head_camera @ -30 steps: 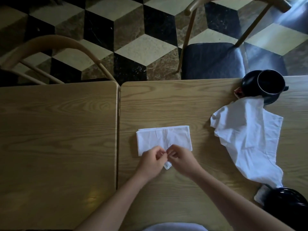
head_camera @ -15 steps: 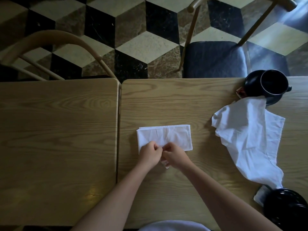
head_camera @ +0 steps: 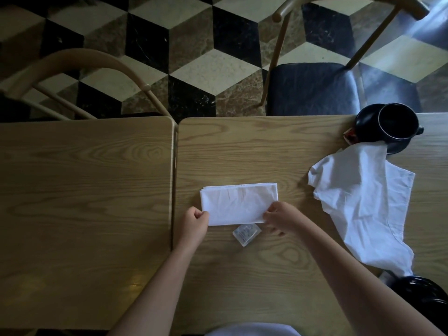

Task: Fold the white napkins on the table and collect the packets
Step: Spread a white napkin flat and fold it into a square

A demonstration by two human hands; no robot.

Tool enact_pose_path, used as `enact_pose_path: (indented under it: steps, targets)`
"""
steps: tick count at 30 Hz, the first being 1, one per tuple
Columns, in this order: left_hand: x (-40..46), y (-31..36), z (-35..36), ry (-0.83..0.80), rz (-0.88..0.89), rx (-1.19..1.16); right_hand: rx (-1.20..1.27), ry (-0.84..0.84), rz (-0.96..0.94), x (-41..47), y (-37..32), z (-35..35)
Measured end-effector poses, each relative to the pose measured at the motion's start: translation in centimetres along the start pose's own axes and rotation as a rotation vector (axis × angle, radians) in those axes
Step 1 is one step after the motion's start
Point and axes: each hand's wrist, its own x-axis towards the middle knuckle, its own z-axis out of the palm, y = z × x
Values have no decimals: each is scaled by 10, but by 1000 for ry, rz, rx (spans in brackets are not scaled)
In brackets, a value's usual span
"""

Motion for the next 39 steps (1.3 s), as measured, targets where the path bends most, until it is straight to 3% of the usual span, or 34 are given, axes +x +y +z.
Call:
enact_pose_path:
  steps: [2, 4, 7, 12, 15, 19, 22, 25, 29, 33, 39]
  targets:
    - [-15, 0, 11, 62, -112, -262, -267, 262, -139, 5, -10, -10]
    - [-30, 5, 31, -7, -346, -632, -366, 436, -332, 11, -24, -16]
    - [-36, 12, 54, -66, -563, -889, -544, 340, -382, 24, -48, -19]
    - [-19, 34, 61, -9, -560, -956, -702, 242, -260, 42, -62, -12]
    - [-3, 46, 50, 56, -459, -945, -779, 194, -194, 45, -61, -15]
    - [19, 74, 22, 100, -245, -834, -433, 76, -212, 36, -63, -24]
    - [21, 96, 6, -98, -52, -887, 244, -30, -248, 18, -60, -24]
    - [6, 87, 10, -281, -58, -734, 734, -88, -209, 2, -48, -7]
    - [-21, 38, 34, -325, -168, -544, 727, -119, -18, -15, -17, 30]
    - [-45, -6, 51, -294, -236, -508, 670, -57, 87, -24, 23, 55]
    - [-73, -13, 47, -103, -146, -387, 662, 65, 117, -35, 39, 65]
